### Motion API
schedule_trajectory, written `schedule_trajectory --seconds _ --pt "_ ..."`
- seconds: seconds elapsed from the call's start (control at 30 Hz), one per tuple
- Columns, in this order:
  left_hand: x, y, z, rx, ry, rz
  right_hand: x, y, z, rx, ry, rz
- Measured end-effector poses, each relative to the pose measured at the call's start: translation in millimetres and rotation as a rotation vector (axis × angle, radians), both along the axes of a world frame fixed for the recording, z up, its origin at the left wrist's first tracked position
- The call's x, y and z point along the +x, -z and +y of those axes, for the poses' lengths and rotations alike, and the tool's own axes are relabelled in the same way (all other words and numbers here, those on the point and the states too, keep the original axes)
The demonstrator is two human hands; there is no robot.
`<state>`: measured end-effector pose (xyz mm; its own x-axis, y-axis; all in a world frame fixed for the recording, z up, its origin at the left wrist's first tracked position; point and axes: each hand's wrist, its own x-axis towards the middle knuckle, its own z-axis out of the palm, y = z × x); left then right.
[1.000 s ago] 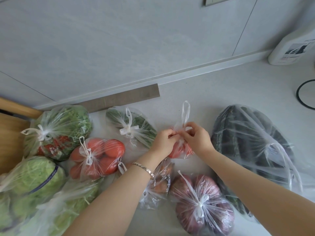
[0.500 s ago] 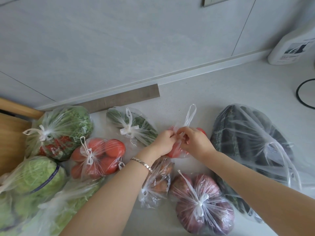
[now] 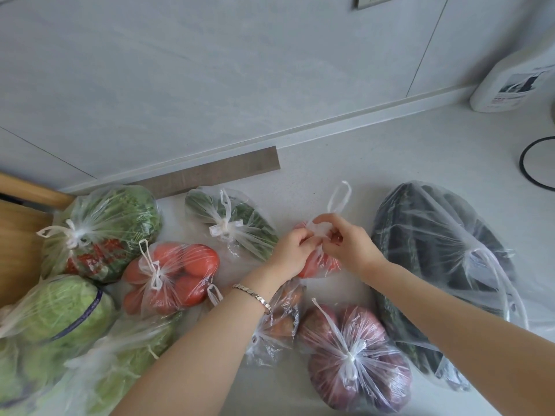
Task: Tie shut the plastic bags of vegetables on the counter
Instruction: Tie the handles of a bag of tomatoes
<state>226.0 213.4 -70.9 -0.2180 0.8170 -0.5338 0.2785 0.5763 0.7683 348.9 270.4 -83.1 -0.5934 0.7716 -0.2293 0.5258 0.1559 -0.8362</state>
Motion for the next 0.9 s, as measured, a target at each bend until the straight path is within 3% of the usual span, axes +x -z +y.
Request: schedule_trajectory --seconds 0.1,0.23,0.47,0.57,0.73,0.9 --pt "3.1 2.8 0.6 0.037 -0.074 0.051 -4.4 2.7 -8.2 0.015 0.125 0.094" --pt "6.4 3.8 1.2 0.042 -0.103 0.126 -8.6 8.8 -16.0 0.186 0.199 0.039" --pt "6.3 5.7 4.2 -0.006 -0.119 0.132 -10.1 11.3 -13.7 0.389 0.049 0.04" --pt "5.2 2.0 3.9 0.009 -0.084 0.134 -9.3 8.6 -9.9 0.331 -0.029 -0.005" --pt "0.8 2.8 0.2 0.002 -0.069 0.095 -13.1 3.1 -7.6 0.155 0.054 -0.016" --pt "1.0 5.0 -1.3 0.007 -0.057 0.156 -10.2 1.4 -6.2 0.062 0.0 -0.025"
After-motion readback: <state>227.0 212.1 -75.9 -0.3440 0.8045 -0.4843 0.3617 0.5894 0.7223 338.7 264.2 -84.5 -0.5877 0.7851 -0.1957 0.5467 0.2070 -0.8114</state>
